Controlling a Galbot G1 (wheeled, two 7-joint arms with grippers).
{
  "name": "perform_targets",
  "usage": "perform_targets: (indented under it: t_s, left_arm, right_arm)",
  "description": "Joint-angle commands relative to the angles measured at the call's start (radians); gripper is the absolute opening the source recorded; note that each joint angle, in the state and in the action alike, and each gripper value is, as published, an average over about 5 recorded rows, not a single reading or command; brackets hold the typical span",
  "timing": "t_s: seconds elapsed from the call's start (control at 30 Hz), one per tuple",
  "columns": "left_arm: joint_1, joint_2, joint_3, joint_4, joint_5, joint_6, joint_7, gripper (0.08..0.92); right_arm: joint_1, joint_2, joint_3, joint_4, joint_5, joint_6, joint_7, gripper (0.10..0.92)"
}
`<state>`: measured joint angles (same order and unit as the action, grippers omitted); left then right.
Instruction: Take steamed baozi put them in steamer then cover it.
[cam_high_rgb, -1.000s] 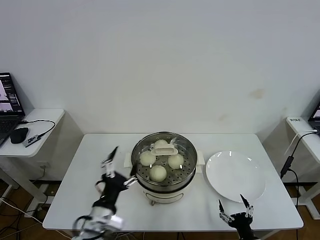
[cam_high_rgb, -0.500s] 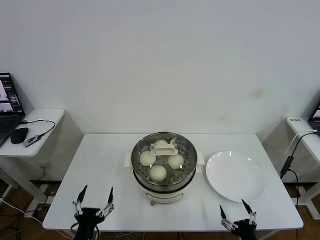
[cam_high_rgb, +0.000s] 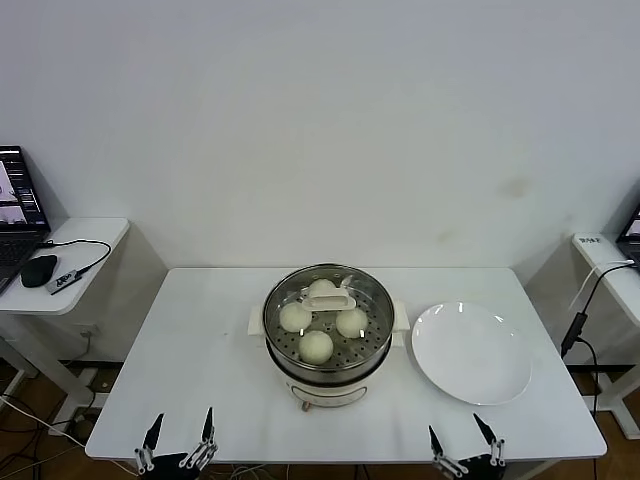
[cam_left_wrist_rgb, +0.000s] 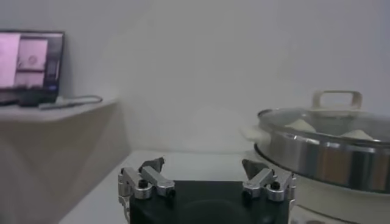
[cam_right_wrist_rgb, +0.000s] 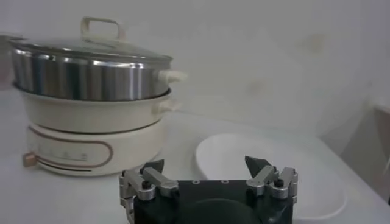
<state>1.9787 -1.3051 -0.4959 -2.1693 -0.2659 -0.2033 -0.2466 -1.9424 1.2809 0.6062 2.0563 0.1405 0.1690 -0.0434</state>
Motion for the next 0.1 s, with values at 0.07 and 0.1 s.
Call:
perform_targets:
  t_s: [0.07, 0.1]
  left_arm:
    - [0.019, -0.027, 0.002, 0.011, -0.047, 0.047, -0.01, 0.823]
    - [0.014, -0.031, 0.003, 0.011, -0.041, 0.055, -0.01, 0.823]
  right_arm:
    - [-0.032, -0.026, -0.049, 0.021, -0.007, -0.015, 0.034, 0.823]
    - [-0.031, -0.026, -0.05, 0.02, -0.009, -0.015, 0.034, 0.823]
